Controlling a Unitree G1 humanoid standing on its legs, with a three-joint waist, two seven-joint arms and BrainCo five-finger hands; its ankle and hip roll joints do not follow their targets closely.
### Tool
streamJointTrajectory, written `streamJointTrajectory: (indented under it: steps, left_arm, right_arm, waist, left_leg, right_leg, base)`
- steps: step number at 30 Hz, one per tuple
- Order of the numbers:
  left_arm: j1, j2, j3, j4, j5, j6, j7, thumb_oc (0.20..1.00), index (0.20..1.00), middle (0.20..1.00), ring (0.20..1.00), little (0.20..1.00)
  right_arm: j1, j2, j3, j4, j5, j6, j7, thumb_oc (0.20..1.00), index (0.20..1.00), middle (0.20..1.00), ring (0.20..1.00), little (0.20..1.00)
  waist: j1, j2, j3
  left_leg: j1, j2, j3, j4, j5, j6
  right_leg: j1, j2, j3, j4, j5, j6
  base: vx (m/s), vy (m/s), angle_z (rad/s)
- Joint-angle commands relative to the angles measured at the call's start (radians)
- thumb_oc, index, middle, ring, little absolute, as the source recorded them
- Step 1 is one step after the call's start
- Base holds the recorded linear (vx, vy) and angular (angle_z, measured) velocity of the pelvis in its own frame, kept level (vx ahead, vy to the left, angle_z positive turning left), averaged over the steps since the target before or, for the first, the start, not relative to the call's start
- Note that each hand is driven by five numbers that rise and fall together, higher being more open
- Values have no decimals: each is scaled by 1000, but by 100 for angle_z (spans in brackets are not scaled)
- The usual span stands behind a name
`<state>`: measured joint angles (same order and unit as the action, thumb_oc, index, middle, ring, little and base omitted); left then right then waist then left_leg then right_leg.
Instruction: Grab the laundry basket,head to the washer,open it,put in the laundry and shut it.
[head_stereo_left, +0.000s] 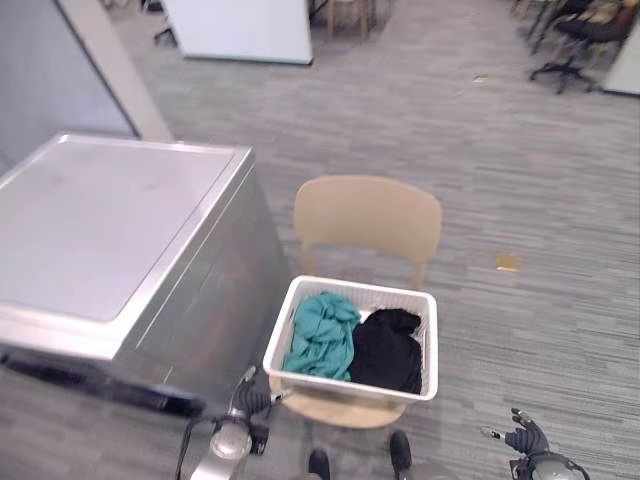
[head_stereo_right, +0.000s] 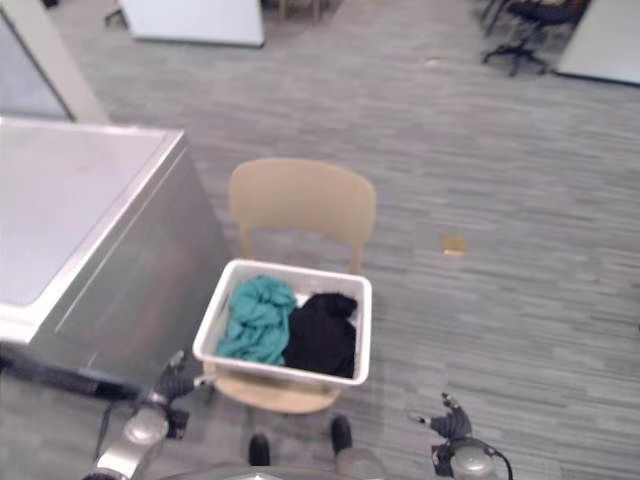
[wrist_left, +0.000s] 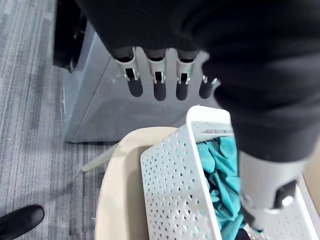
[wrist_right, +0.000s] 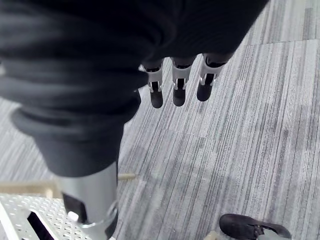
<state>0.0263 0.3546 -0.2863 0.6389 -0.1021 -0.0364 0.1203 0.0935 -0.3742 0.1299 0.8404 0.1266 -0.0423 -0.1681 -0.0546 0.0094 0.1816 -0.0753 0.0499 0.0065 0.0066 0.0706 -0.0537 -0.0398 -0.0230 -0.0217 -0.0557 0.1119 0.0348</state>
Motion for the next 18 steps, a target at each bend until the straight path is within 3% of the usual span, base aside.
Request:
streamJointTrajectory:
  steps: [1, 3, 5, 6, 8, 10, 12, 13, 14, 15, 17, 18]
  left_arm:
    - [-49, 23, 6, -26, 23, -26, 10, 1000, 1000, 1000, 1000, 1000]
    - [-49, 23, 4, -29, 24, -26, 10, 1000, 1000, 1000, 1000, 1000]
    - [-53, 19, 1, -23, 22, -24, 11, 1000, 1000, 1000, 1000, 1000]
    - [-59, 16, -3, -27, 20, -25, 13, 1000, 1000, 1000, 1000, 1000]
    - [-72, 19, -10, -31, 22, -28, 14, 1000, 1000, 1000, 1000, 1000]
    - [-81, 24, -16, -38, 28, -31, 16, 1000, 1000, 1000, 1000, 1000]
    - [-97, 20, -27, -37, 32, -38, 9, 1000, 1000, 1000, 1000, 1000]
    - [-97, 20, -27, -37, 32, -38, 9, 1000, 1000, 1000, 1000, 1000]
    - [-119, 30, -41, -23, 49, -40, -3, 1000, 1000, 1000, 1000, 1000]
    - [-130, 42, -41, -25, 56, -42, 2, 1000, 1000, 1000, 1000, 1000]
    - [-124, 71, -26, -38, 60, -40, 12, 1000, 1000, 1000, 1000, 1000]
    - [-124, 71, -26, -38, 60, -40, 12, 1000, 1000, 1000, 1000, 1000]
  right_arm:
    - [-63, -34, -9, -19, 1, -21, -25, 1000, 1000, 1000, 1000, 1000]
    - [-63, -35, -12, -22, -1, -19, -24, 1000, 1000, 1000, 1000, 1000]
    - [-57, -41, -22, -30, -7, -16, -25, 1000, 1000, 1000, 1000, 1000]
    - [-45, -48, -33, -33, -12, -8, -24, 1000, 1000, 1000, 1000, 1000]
    - [-34, -53, -49, -43, -6, -3, -26, 1000, 1000, 1000, 1000, 1000]
    - [-28, -57, -56, -45, -4, -1, -31, 1000, 1000, 1000, 1000, 1000]
    - [-25, -51, -77, -45, 0, 2, -29, 1000, 1000, 1000, 1000, 1000]
    - [-25, -51, -77, -45, 0, 2, -29, 1000, 1000, 1000, 1000, 1000]
    - [-33, -33, -87, -36, 0, 6, -30, 1000, 1000, 1000, 1000, 1000]
    - [-38, -17, -87, -37, 12, 4, -29, 1000, 1000, 1000, 1000, 1000]
    - [-60, 17, -73, -39, 22, 9, -33, 1000, 1000, 1000, 1000, 1000]
    - [-60, 17, -73, -39, 22, 9, -33, 1000, 1000, 1000, 1000, 1000]
  waist:
    - [-11, -60, 22]
    - [-20, -63, 19]
    - [-38, -63, 10]
    - [-60, -55, -3]
    - [-75, -47, -5]
    - [-79, -45, -4]
    - [-87, -42, -11]
    - [-87, -42, -11]
    - [-91, -55, -16]
    - [-91, -73, -7]
    - [-80, -93, 6]
    - [-80, -93, 6]
  left_leg:
    - [-40, 32, 130, 146, -112, -5]
    - [-26, 61, 129, 156, -121, -7]
    - [12, 129, 131, 153, -105, -19]
    - [47, 216, 160, 133, -52, -41]
    - [56, 280, 181, 116, 1, -69]
    - [41, 299, 180, 115, 28, -84]
    - [43, 295, 197, 93, -23, -97]
    - [43, 295, 197, 93, -23, -97]
    - [11, 259, 186, 110, -111, -106]
    - [-10, 232, 188, 149, -144, -103]
    - [-27, 207, 226, 169, -169, -84]
    - [-27, 207, 226, 169, -169, -84]
  right_leg:
    - [-64, -48, 3, 129, -158, 47]
    - [-69, -65, -11, 134, -159, 49]
    - [-68, -98, -35, 144, -168, 57]
    - [-70, -136, -57, 162, -177, 71]
    - [-67, -175, -74, 172, -179, 90]
    - [-60, -198, -80, 170, -173, 102]
    - [-46, -245, -98, 142, -147, 133]
    - [-46, -245, -98, 141, -147, 133]
    - [-40, -312, -106, 78, -76, 170]
    - [-51, -339, -100, 59, -5, 183]
    - [-113, -345, -81, 59, 71, 182]
    - [-113, -345, -81, 59, 71, 182]
  base:
    - [-162, 222, 79]
    - [-50, 182, 70]
    - [37, 330, 79]
    - [67, 582, 82]
    - [45, 467, 73]
    - [24, 333, 57]
    - [59, 438, 42]
    - [86, 557, 35]
    - [48, 536, 26]
    - [20, 612, 29]
    - [-57, 251, 7]
    - [-78, 390, -46]
